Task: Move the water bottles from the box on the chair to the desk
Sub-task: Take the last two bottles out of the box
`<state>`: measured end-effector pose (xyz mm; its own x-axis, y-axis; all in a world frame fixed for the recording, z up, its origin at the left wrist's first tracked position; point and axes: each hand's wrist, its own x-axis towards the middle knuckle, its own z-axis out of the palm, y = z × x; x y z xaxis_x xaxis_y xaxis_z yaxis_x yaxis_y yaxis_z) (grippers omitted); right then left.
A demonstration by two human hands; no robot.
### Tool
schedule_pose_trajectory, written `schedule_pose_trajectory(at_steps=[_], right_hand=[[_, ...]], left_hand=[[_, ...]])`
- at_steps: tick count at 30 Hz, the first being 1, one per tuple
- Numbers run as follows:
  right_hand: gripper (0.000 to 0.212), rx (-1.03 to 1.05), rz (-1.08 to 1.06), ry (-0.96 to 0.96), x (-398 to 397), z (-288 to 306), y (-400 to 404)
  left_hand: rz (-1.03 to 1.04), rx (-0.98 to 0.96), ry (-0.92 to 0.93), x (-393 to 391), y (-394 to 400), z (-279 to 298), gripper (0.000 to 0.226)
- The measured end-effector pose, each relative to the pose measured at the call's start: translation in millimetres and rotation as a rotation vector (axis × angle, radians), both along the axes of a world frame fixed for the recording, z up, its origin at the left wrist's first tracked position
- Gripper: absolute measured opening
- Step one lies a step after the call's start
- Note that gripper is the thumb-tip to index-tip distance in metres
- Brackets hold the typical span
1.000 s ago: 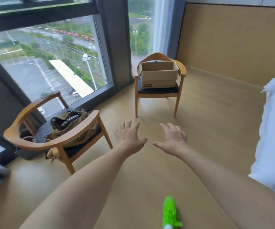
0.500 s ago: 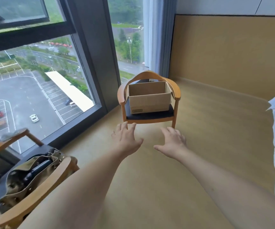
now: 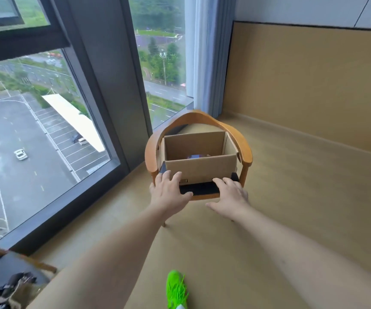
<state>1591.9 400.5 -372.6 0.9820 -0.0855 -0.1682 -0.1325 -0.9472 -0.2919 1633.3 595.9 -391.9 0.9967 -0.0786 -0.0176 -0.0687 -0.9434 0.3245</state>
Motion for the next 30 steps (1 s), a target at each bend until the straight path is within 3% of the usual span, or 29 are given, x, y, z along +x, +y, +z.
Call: schedule_pose_trajectory(at_steps=[9,15,23,26,30], right_hand=[[0.082,0.039,-0.09,-0.035,194,15,9],[0.081,0.052,-0.133,0.143,263,-26,1],[0.078,0.087,-0.096,0.302,388,-84,-33],[0.077,0.224,-0.182,0.402,426,-113,-39],[0.069,0.553,-0.488,0.497,466,-160,-45]], left_hand=[[-0.034,-0.015,0.022,215,17,23,0.081],[-0.085,0.013,0.15,276,7,-21,0.08],[0.018,-0.068,0.263,364,-14,-87,0.079],[0.074,-0.045,0.374,387,-26,-112,0.078],[0.082,0.009,0.497,411,-46,-148,0.077]])
